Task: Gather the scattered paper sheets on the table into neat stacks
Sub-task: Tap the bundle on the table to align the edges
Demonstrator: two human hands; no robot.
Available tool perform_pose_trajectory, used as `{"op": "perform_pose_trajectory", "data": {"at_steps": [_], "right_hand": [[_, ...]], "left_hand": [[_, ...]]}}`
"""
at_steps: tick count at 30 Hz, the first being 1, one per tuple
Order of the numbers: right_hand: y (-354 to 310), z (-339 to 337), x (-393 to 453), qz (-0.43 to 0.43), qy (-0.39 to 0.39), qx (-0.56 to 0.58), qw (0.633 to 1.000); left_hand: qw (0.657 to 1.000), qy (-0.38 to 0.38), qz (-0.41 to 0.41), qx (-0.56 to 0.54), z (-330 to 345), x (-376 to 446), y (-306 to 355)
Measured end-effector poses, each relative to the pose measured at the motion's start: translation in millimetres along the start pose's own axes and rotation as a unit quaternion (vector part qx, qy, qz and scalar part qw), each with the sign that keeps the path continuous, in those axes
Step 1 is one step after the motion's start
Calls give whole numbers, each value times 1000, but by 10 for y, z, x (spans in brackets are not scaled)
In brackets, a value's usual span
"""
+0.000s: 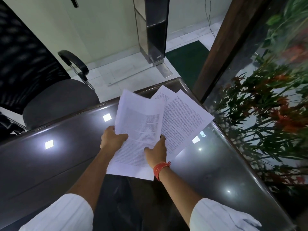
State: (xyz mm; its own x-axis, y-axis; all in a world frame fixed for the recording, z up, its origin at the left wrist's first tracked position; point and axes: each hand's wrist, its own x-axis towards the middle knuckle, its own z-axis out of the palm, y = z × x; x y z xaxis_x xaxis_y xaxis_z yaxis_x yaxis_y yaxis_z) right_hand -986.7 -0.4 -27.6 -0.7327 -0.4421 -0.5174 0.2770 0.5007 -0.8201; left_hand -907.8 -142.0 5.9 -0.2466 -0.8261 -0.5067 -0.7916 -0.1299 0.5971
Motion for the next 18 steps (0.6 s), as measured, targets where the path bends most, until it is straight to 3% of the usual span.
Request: {"op": "perform_pose_trajectory", "data": {"at_steps": [5,10,14,16,18], "right_hand": [[-194,-247,-73,-20,91,143,985],[-138,-493,110,21,169,132,976],[36,-676,255,134,124,10,983],[63,-794,287,146,118,-114,976],[58,-891,347,143,151,-204,957]], "left_hand": [[987,-31,134,-82,-143,-101,405],[974,-93,208,16,359,217,824],[955,-126,219,156,843,272,830],[934,-101,214,266,952,310,758],[931,-68,190,304,982,366,686]]}}
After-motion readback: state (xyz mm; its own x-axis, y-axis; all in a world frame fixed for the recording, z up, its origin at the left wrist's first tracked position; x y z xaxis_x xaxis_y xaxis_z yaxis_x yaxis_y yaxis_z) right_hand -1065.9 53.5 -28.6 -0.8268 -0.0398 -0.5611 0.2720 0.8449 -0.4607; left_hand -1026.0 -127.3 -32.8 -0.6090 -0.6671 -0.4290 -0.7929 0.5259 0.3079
